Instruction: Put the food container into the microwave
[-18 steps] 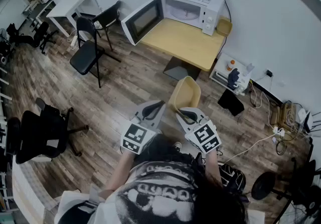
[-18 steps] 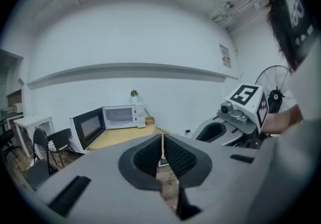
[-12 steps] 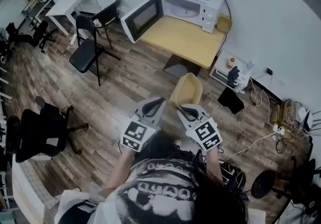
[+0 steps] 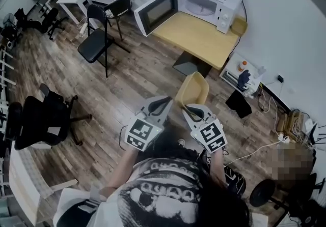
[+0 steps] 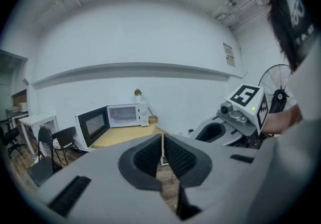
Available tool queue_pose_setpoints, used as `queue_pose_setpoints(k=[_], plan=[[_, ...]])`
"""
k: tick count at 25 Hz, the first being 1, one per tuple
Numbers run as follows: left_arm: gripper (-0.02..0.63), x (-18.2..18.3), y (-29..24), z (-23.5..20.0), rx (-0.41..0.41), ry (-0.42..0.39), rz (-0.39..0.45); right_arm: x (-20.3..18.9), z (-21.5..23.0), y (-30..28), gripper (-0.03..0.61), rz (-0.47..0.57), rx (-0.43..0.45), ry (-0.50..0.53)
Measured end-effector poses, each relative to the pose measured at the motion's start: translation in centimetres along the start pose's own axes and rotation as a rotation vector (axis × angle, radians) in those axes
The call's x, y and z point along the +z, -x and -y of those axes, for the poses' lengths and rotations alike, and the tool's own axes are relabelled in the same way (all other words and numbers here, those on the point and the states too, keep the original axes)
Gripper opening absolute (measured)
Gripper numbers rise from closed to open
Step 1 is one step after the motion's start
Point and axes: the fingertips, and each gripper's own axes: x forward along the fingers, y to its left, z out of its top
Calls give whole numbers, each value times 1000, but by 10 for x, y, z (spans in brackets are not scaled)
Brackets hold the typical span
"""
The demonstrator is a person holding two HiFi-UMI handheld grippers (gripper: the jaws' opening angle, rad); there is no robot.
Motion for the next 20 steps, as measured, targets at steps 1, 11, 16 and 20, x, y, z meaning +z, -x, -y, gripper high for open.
queue_pose_setpoints(k=[1,11,16,20], plan=[[11,1,0,-2,3,1,1,1,1,-1,25,1,2,0],[11,-3,-28,-27,-38,17,-14,5,28,-33,25,-16,3,-25],[11,-11,-42,-76,-43,35,-19,15,49,-79,25,-37,2,-36],[11,-11,-56,-137,-38,40,-27,30,72,-128,25,-67,2,-38]])
